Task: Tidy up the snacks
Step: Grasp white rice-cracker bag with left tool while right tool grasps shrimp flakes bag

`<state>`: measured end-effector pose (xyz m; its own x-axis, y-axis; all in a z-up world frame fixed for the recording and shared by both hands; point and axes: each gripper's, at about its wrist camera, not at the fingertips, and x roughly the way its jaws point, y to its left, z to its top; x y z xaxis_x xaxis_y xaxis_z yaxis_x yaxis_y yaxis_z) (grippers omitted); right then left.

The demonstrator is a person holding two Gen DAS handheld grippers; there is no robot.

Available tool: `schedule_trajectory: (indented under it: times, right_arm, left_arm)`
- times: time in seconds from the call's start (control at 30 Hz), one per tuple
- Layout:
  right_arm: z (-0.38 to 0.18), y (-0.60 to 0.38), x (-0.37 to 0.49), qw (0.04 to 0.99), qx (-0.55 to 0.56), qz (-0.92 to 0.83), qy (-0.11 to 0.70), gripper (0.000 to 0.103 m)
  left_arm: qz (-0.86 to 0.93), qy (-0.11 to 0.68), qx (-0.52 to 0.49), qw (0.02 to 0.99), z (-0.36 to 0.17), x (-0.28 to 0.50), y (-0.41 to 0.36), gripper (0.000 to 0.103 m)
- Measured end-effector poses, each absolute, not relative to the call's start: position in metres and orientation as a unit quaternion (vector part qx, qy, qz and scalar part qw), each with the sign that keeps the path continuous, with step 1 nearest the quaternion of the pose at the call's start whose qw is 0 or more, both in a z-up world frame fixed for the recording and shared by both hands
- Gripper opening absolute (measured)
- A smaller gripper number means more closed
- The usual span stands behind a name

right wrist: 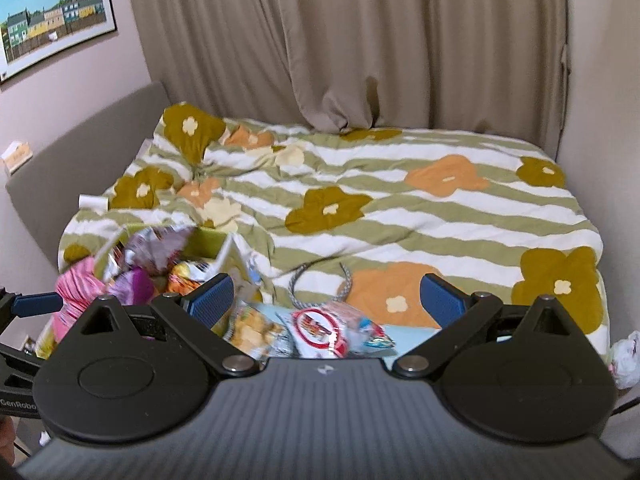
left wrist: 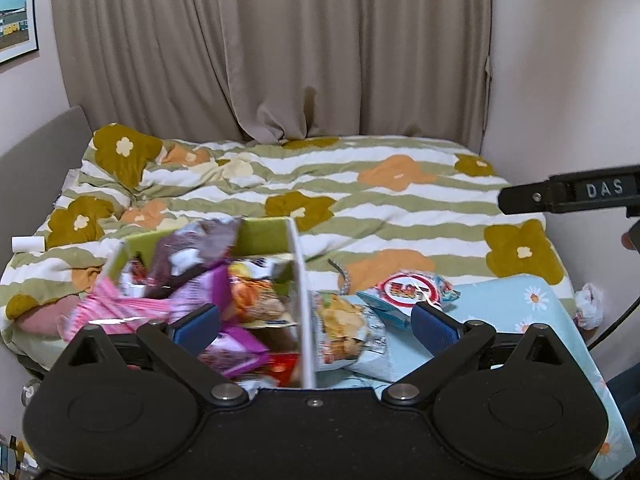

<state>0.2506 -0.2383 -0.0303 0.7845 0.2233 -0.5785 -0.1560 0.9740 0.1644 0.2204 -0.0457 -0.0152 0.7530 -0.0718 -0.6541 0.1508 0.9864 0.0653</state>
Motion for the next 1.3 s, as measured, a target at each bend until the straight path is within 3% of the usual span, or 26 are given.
schedule_trajectory:
  times: [0.5,0.77,1.3]
  right_arm:
    - [-0.119,-0.289,0.352,0.897,0.074,0.200,0.387,0.103]
    - [-0.165,-0.288,0.392,0.867,0.099,0.248,0.421,0.103]
    - [-0.217,-0.281,0.432,0.811,0.155,0.318,0.465,0.103]
  left_arm:
    - [0.005,0.391,0.135,0.910,-0.115,0.286,-0.141,0.103]
    - [0.039,0.416,0.174,0.892,-0.166,0.317,-0.152,0.103]
    - [0.077,0.447,0.245,0.857,-0.210,0.343,-0.163,0.103]
